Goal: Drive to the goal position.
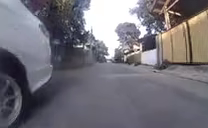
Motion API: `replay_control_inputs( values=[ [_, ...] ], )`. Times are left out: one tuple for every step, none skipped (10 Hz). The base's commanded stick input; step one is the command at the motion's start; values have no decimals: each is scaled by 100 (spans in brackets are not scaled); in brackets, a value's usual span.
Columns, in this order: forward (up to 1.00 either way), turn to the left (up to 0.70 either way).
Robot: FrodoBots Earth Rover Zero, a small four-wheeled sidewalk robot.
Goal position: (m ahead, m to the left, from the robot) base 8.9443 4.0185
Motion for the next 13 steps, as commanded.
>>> replay_control_inputs(
  values=[
    [100,1],
    [100,1],
    [100,1],
    [100,1],
    [100,1],
    [100,1],
    [100,1],
    [100,1],
    [100,1],
    [100,1],
    [100,1],
    [100,1],
    [100,1]
  ],
)
